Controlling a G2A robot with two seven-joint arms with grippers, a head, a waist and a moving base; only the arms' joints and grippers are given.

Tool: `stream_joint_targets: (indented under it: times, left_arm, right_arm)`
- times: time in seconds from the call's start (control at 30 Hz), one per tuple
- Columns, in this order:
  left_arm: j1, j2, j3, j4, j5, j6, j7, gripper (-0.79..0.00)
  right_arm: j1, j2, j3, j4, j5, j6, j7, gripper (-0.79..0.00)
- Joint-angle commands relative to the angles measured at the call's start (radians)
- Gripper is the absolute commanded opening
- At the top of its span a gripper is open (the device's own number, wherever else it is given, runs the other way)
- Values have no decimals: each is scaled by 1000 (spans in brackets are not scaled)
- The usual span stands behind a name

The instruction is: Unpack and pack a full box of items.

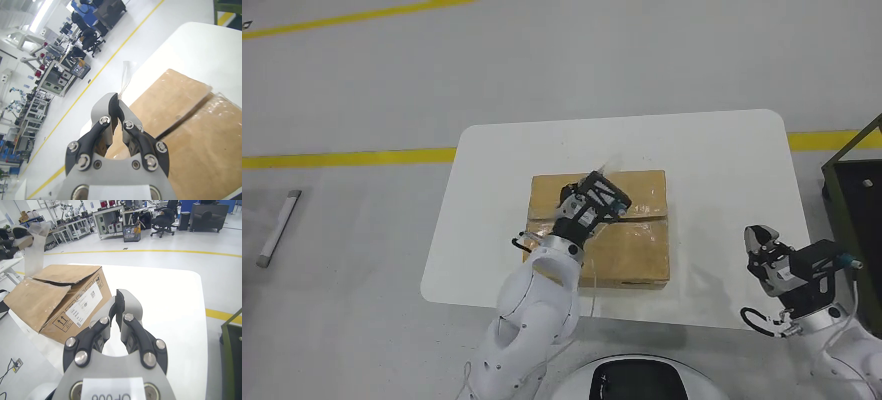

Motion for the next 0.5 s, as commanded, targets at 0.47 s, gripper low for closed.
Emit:
stream_joint_targets:
  times: [0.47]
  left_arm:
    - [75,24,-400,-108,-55,135,6,-785]
  right_arm:
    - [45,0,-24,-26,-1,-25,11,-785]
